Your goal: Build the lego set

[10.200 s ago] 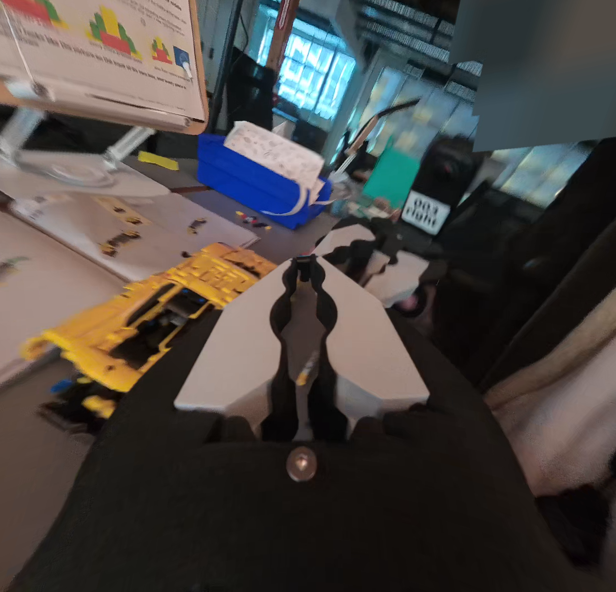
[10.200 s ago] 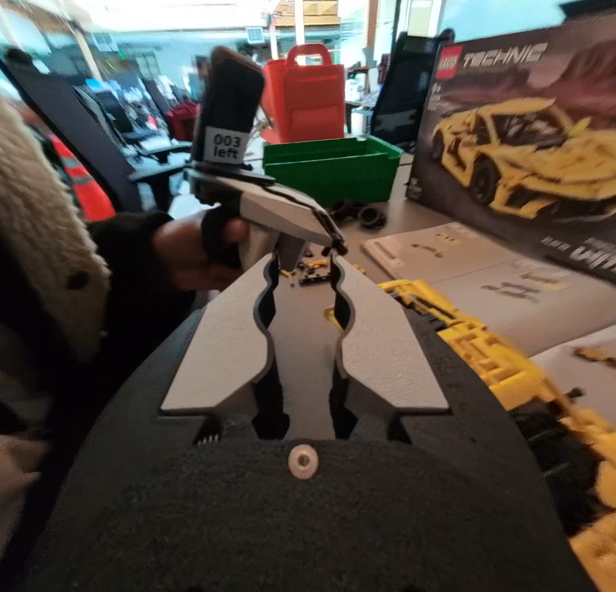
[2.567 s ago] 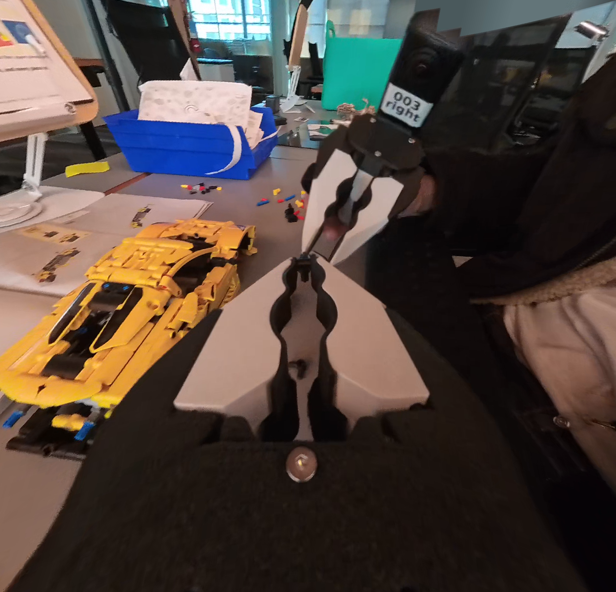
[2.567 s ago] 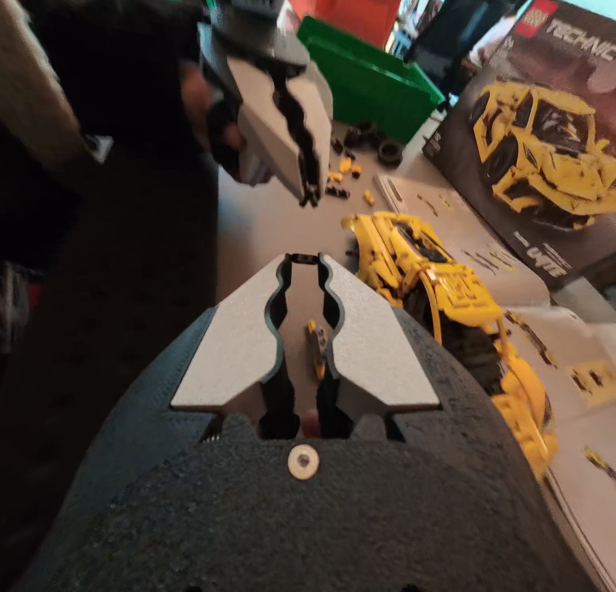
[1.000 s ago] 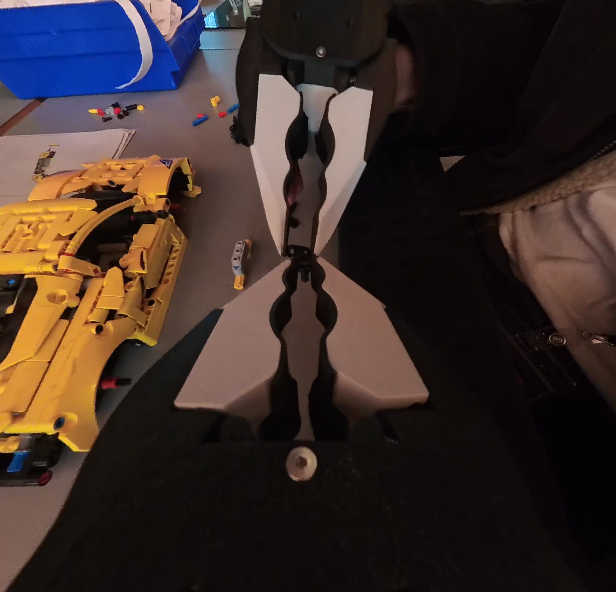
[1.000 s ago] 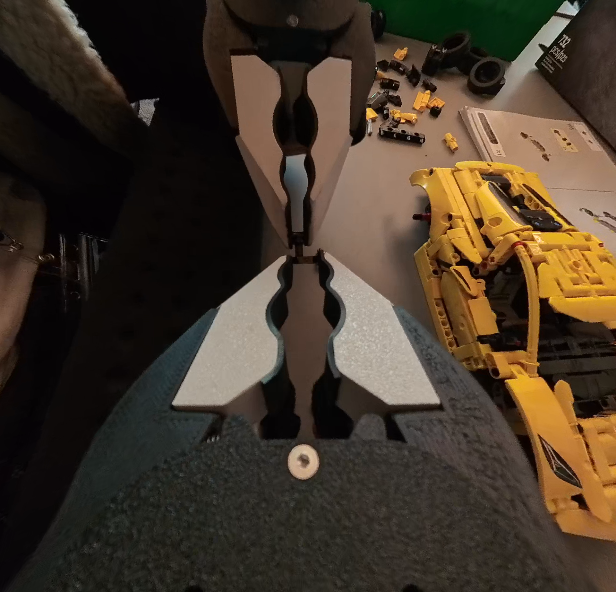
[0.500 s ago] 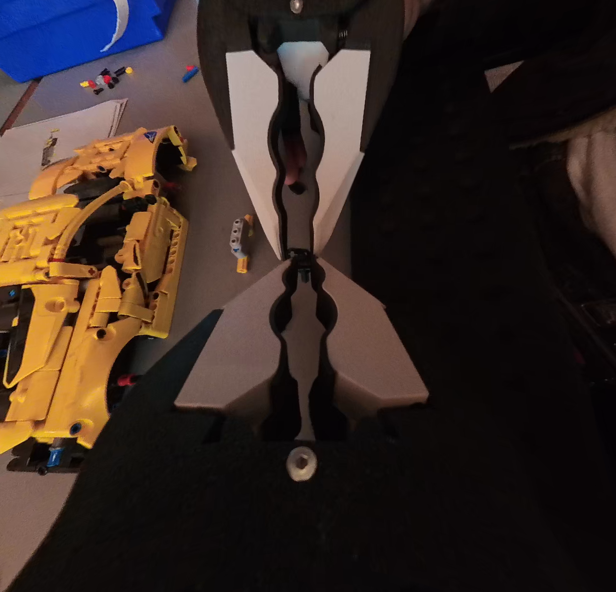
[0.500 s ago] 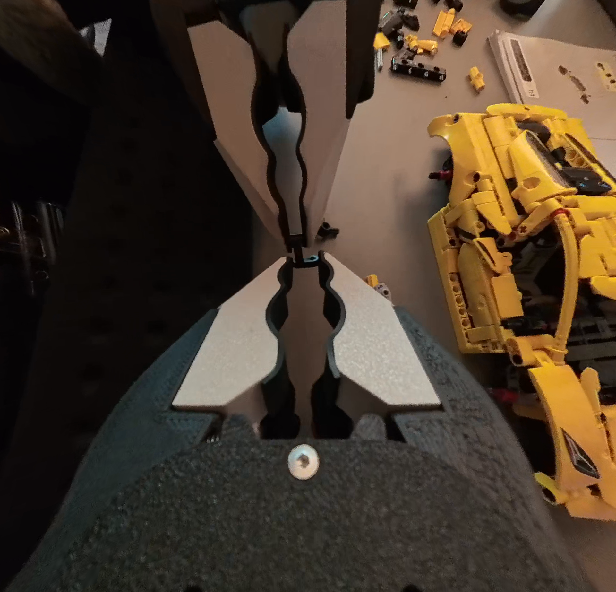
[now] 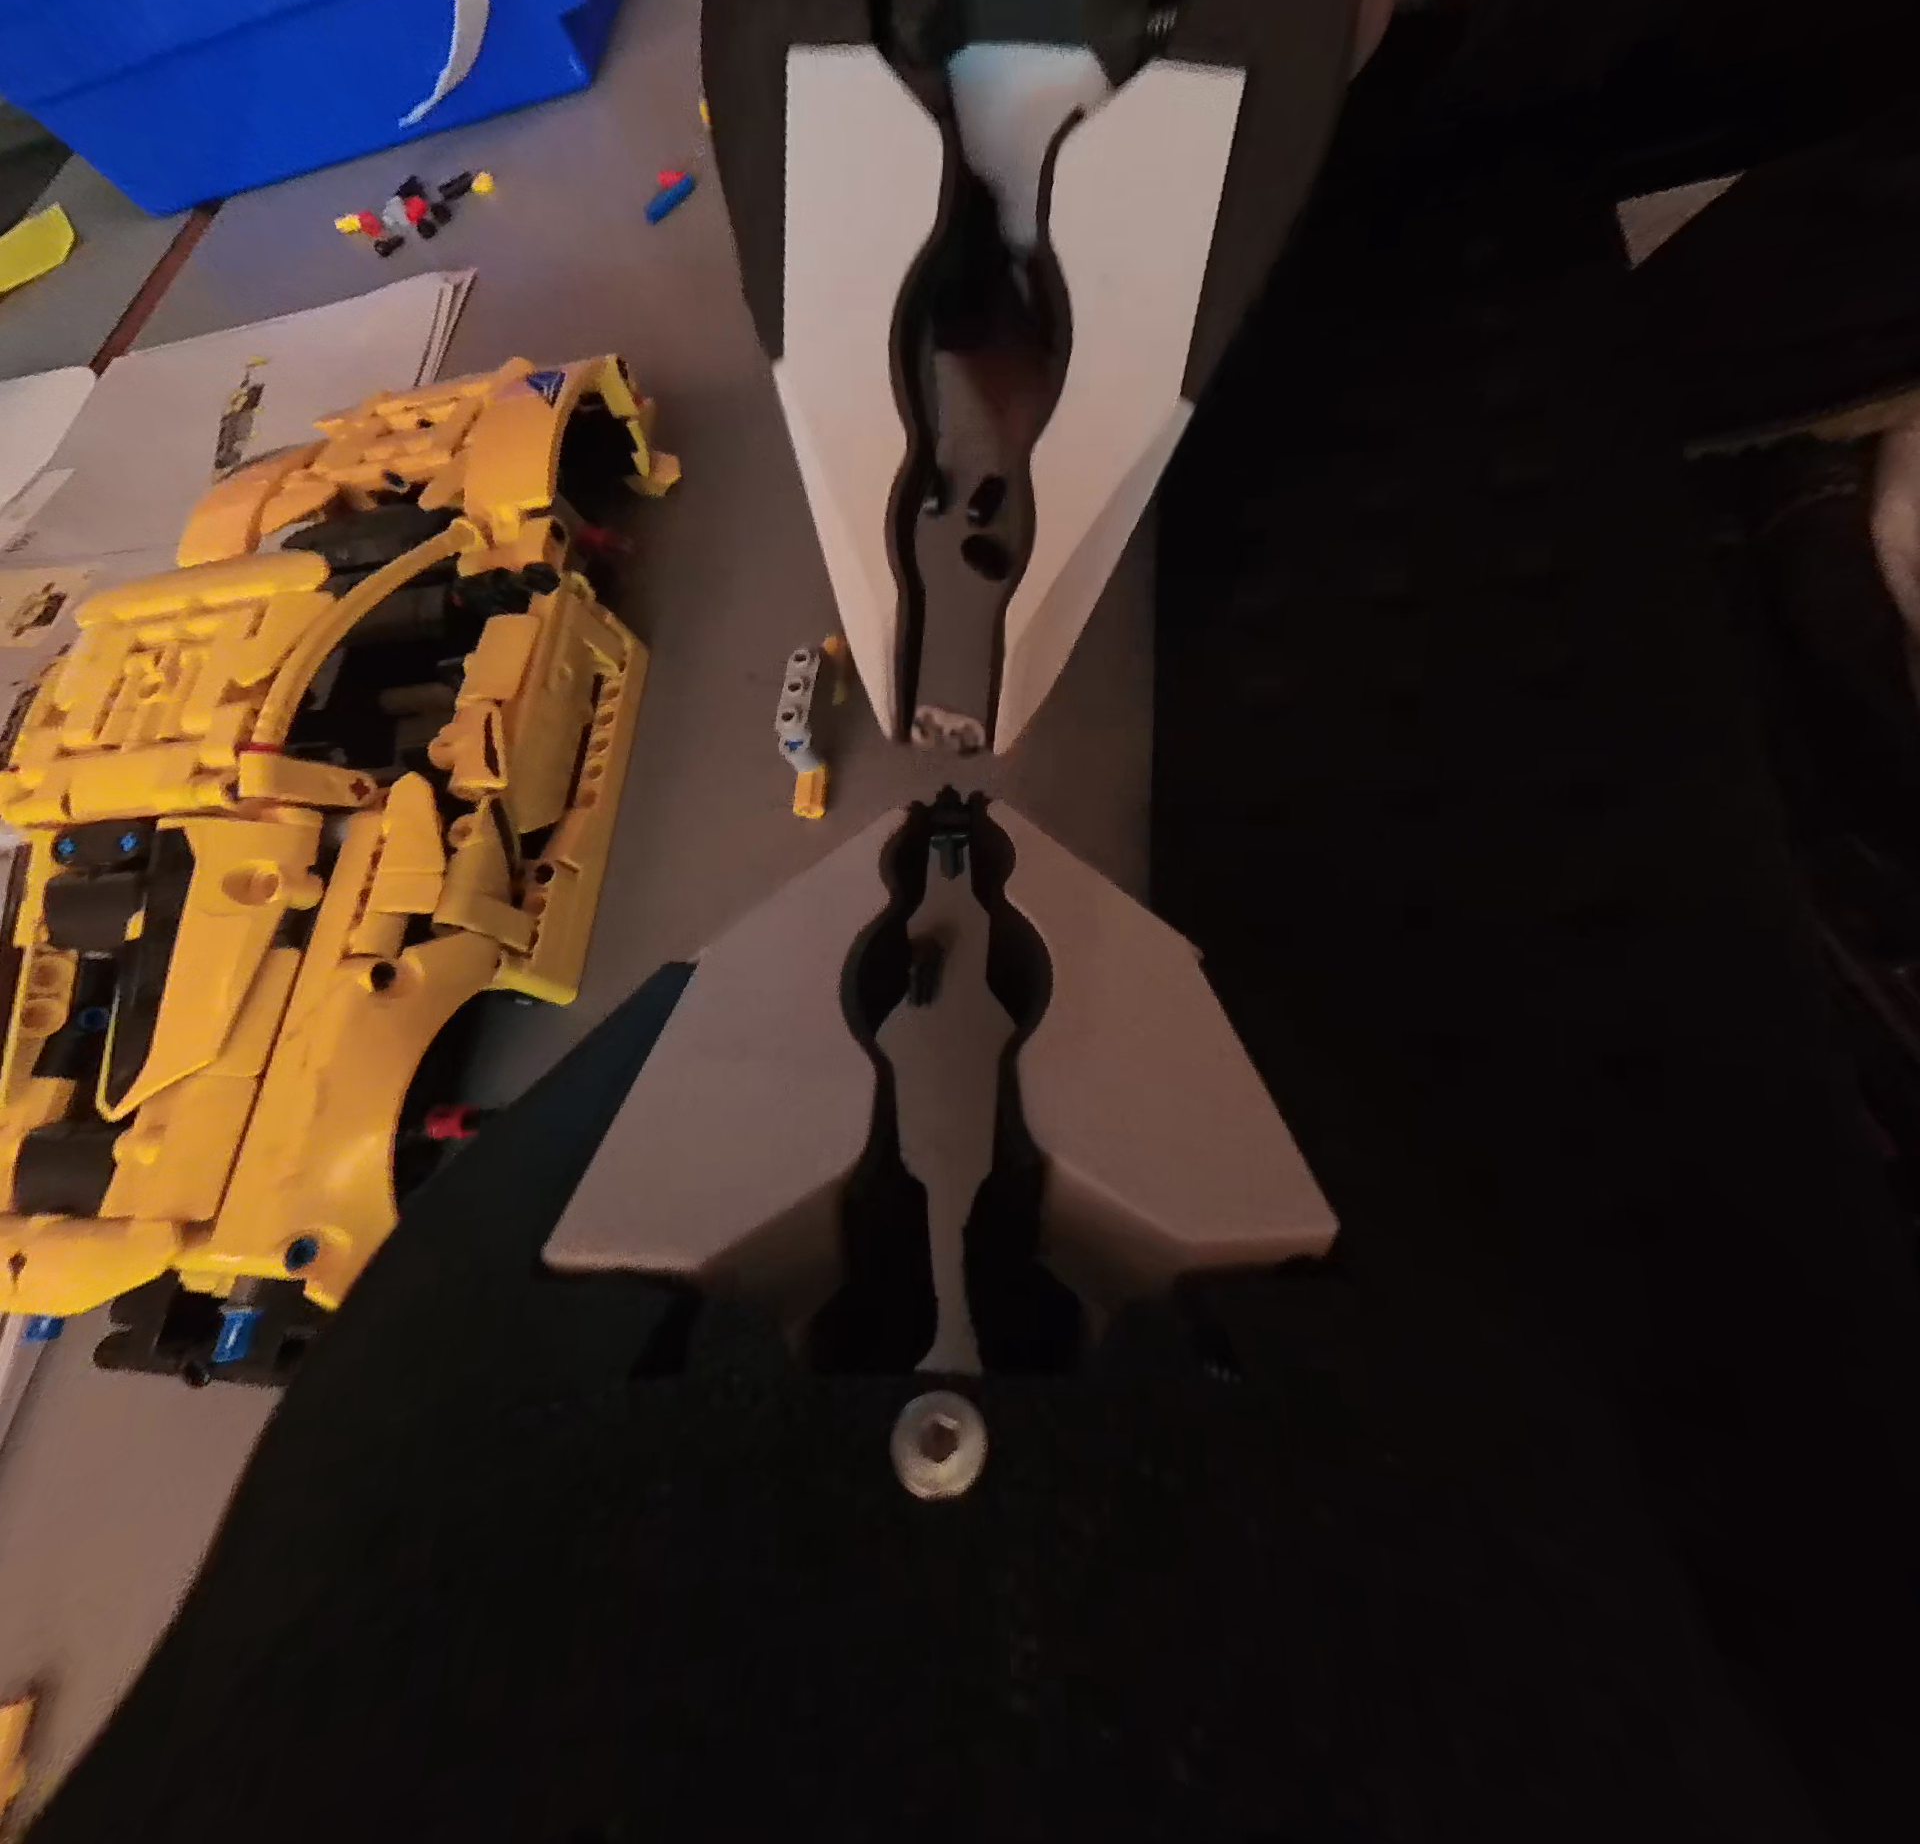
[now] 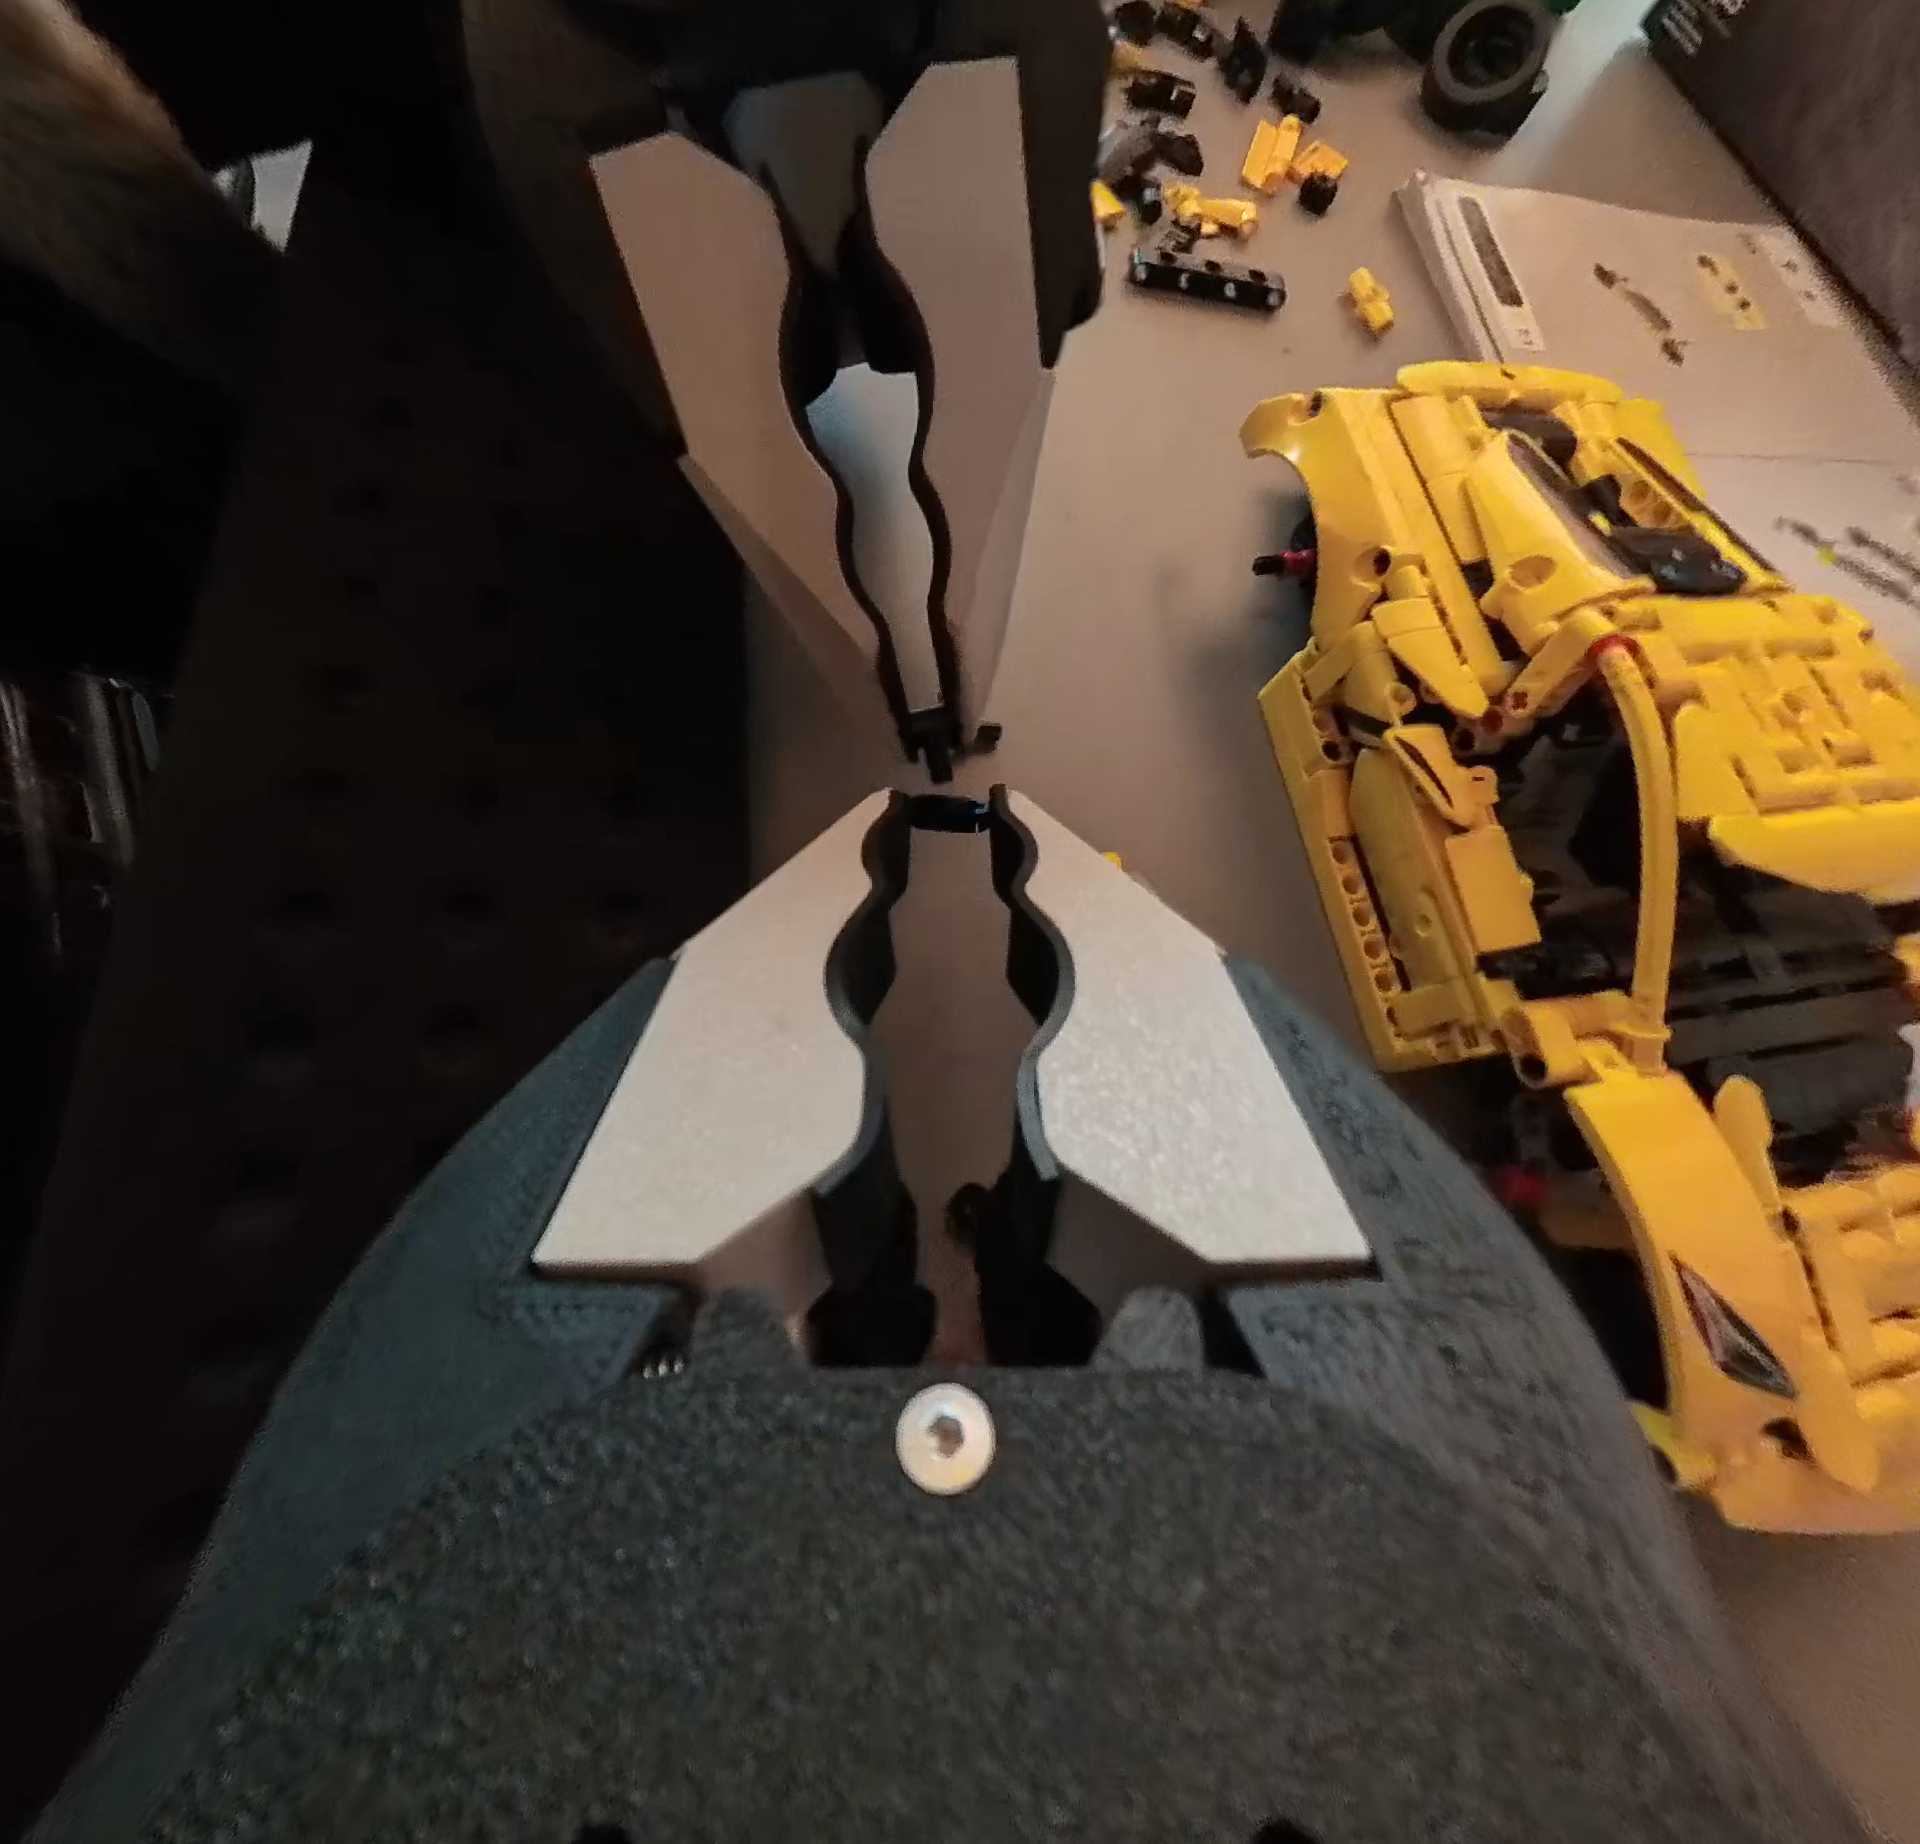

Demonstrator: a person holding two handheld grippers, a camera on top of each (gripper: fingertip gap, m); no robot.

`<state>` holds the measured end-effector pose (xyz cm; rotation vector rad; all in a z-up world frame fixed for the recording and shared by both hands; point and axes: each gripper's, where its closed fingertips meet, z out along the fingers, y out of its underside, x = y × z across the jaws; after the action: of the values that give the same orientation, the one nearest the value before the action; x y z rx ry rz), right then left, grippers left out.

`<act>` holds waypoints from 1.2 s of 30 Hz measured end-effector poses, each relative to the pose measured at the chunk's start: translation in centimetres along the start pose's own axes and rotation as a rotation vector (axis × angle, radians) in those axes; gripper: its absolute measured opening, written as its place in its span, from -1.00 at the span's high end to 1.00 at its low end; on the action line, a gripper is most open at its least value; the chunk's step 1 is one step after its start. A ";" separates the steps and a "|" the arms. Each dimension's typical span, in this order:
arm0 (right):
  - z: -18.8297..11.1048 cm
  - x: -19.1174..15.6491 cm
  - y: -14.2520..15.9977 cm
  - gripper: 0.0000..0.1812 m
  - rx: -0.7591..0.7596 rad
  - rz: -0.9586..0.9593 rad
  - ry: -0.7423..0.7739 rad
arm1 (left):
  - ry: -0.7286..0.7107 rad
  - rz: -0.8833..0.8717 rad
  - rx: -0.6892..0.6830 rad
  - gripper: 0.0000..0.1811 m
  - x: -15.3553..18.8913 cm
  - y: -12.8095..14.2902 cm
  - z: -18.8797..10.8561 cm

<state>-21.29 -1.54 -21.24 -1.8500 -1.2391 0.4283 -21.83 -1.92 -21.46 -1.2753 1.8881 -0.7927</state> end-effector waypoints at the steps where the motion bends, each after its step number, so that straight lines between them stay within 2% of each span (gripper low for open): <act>1: -0.2 0.0 0.1 0.84 0.004 0.029 -0.009 | 0.000 -0.005 0.007 0.92 -0.1 -0.1 -0.1; 3: -0.6 0.1 0.0 0.84 0.019 0.052 -0.020 | 0.015 -0.023 0.044 0.92 0.0 -0.7 -0.3; 6: -2.1 -0.3 -3.6 0.84 0.230 0.044 -0.049 | 0.027 -0.032 0.098 0.92 0.2 -1.7 -0.6; 11: -3.3 -0.4 -6.3 0.84 0.390 0.076 -0.085 | 0.063 -0.115 0.369 0.92 -0.3 -5.9 -3.6; 14: -4.2 -0.6 -7.6 0.84 0.466 0.093 -0.113 | 0.091 -0.144 0.449 0.92 -0.2 -7.1 -4.6; 23: -4.9 0.1 -7.7 0.84 0.489 0.075 -0.064 | 0.104 -0.178 0.503 0.92 -0.5 -7.7 -5.5; 32: -5.1 -0.2 -8.3 0.84 0.532 0.134 -0.133 | 0.123 -0.189 0.530 0.92 -0.3 -8.1 -5.8; 36: -5.3 -0.2 -8.4 0.85 0.543 0.143 -0.138 | 0.148 -0.208 0.590 0.92 -0.3 -8.8 -6.7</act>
<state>-22.71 -2.87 -11.53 -1.4589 -0.9565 0.8889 -22.83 -3.81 -10.66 -1.0583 1.4692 -1.4584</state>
